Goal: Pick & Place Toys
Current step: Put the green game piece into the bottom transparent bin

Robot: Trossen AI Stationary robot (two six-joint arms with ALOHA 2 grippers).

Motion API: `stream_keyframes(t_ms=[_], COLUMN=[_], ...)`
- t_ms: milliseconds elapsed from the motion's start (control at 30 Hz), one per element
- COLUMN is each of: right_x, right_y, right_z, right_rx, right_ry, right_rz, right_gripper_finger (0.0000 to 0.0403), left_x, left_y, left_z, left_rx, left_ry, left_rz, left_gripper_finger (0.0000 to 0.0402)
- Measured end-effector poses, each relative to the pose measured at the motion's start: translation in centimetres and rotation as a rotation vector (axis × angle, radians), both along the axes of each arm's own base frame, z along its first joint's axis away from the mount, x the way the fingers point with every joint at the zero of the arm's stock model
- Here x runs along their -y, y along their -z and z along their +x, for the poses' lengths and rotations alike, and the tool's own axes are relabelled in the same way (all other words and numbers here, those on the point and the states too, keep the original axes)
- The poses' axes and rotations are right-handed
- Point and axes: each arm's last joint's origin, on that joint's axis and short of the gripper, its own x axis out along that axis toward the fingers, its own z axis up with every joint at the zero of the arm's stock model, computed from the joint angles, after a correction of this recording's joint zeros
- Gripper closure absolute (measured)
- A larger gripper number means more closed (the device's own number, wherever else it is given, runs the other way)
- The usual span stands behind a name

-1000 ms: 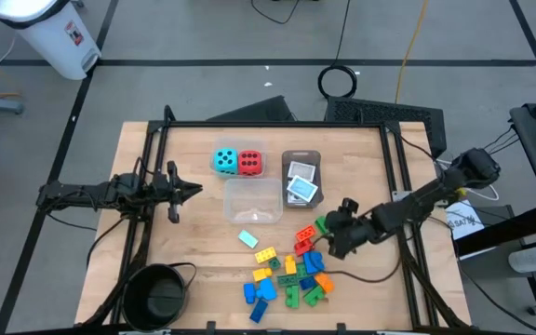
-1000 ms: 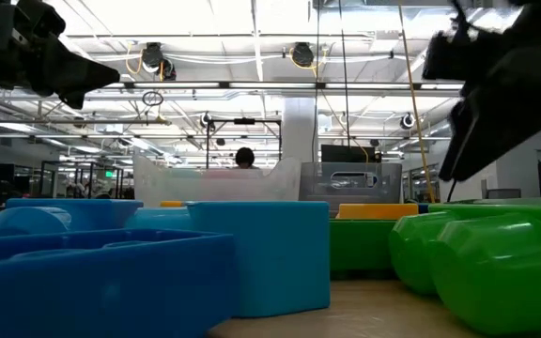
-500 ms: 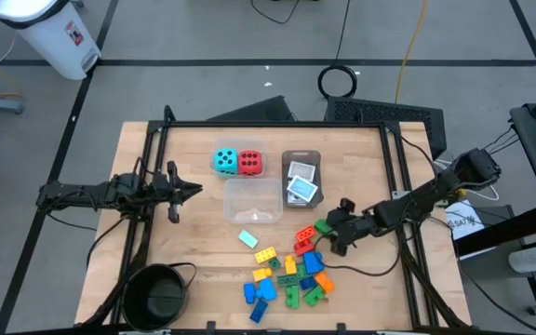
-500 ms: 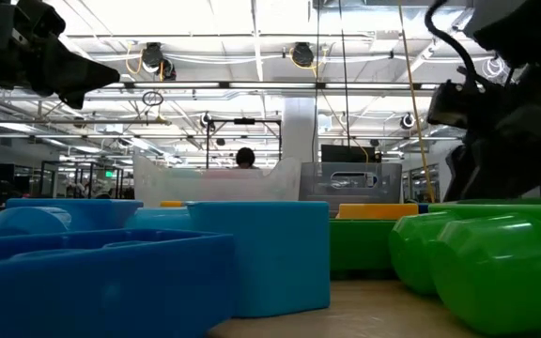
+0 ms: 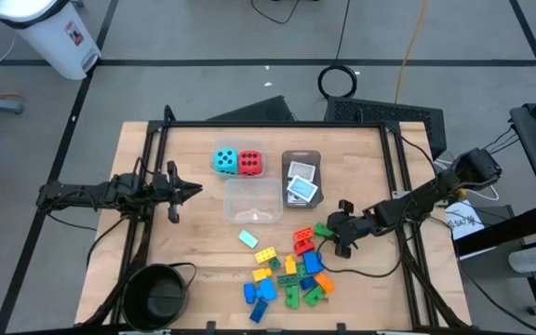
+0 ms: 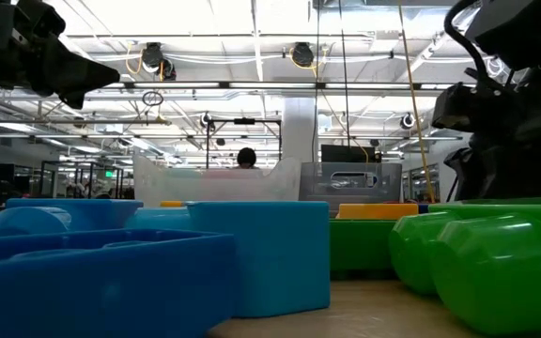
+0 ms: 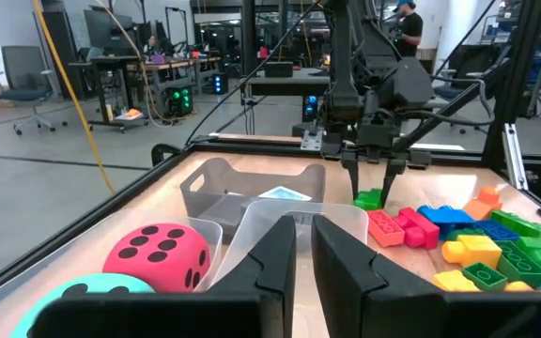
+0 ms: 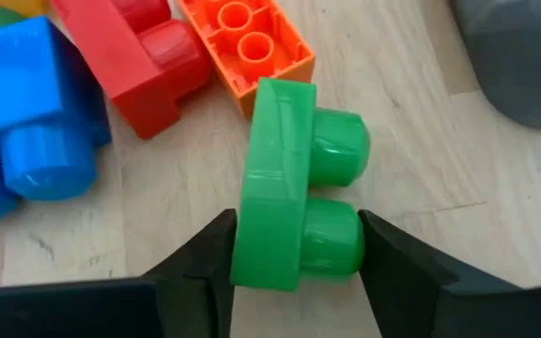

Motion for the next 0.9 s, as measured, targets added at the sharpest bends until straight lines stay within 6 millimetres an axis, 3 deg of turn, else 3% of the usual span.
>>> stream_keyframes(t_ms=[167, 400, 633, 900], right_x=[-0.2, -0.6, -0.9, -1.0], right_y=[-0.4, -3.2, -6.1, -8.0], right_z=[-0.2, -1.0, -1.9, -1.2], right_rx=[-0.008, 0.129, 0.337, 0.535], right_ry=[-0.031, -0.043, -0.057, -0.174], right_rz=[0.087, 0.140, 0.087, -0.033], right_gripper_finger=[0.0243, 0.0255, 0.0250, 0.0250], left_x=[0.0, 0.0, 0.0, 0.0], left_y=[0.0, 0.0, 0.0, -0.1], left_z=[0.0, 0.0, 0.0, 0.0], left_rx=[0.000, 0.001, 0.001, 0.005], left_ry=[0.000, 0.000, 0.000, 0.000], left_rz=[0.000, 0.000, -0.001, 0.002], left_gripper_finger=[0.0360, 0.0360, 0.0360, 0.0360])
